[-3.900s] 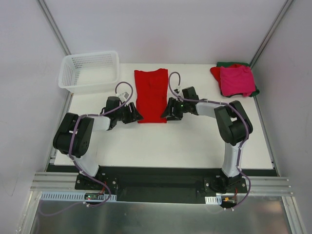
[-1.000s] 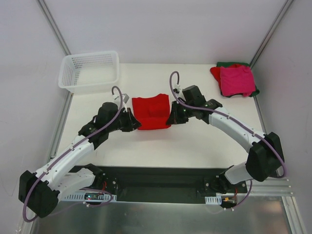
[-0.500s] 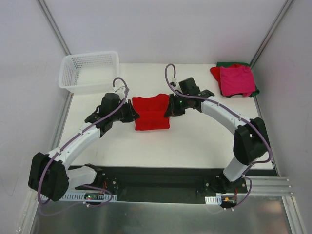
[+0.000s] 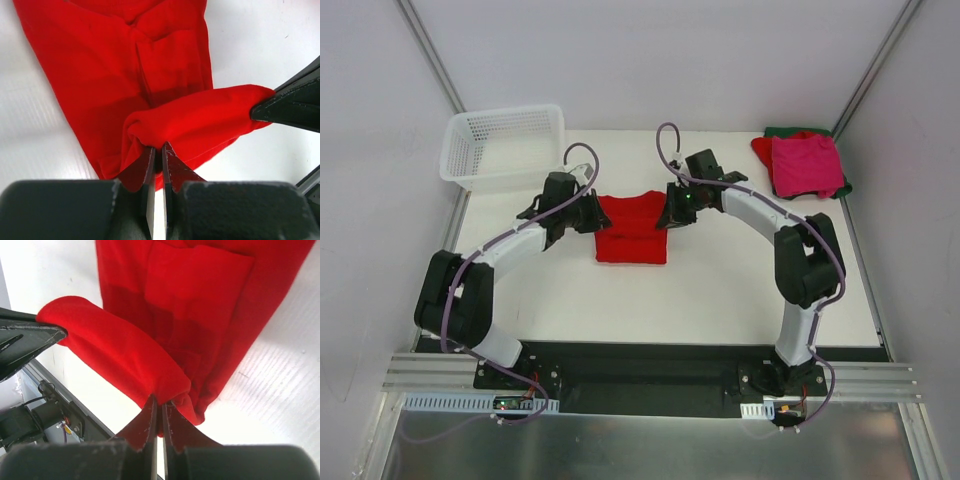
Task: Fold and stack the t-shirts
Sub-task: Fold the long partially folded tshirt into a neat square, then put the neatly folded tshirt into the corner of the board with the right arm
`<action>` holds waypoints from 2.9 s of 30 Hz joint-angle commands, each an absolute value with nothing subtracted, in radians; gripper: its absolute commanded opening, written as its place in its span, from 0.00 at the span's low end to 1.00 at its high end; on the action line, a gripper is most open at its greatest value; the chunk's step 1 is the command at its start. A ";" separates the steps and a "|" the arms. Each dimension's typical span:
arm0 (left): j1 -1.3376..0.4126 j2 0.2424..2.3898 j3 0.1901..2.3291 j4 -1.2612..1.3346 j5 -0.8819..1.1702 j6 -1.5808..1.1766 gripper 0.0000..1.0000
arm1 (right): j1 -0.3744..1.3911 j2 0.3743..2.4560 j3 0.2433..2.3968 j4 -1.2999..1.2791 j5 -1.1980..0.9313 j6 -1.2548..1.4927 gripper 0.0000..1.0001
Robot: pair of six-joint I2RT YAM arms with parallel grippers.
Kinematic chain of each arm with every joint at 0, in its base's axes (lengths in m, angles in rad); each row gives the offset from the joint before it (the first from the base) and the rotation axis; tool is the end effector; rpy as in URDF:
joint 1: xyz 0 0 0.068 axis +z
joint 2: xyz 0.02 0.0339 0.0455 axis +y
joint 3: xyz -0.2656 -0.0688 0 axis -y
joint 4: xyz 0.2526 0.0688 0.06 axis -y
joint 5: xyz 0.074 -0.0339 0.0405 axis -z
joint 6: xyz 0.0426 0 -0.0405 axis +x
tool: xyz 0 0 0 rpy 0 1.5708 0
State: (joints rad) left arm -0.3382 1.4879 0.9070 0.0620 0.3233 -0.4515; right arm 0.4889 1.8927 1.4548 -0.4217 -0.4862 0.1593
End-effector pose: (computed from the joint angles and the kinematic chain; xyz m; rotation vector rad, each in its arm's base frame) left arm 0.3176 -0.1261 0.2330 0.0817 2.1636 -0.8058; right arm 0.3713 0.2201 0.2281 -0.6320 2.4082 0.8761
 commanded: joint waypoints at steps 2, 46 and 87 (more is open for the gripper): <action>-0.327 1.566 1.003 0.150 0.368 -0.420 0.00 | 0.453 1.928 1.522 -0.399 -0.517 0.141 0.01; -0.238 1.669 1.129 0.201 0.368 -0.397 0.72 | 0.322 2.067 1.681 -0.304 -0.555 0.048 0.52; -0.324 2.140 1.416 0.253 0.776 -0.466 0.00 | 0.313 1.807 1.310 -0.305 -0.500 0.043 0.01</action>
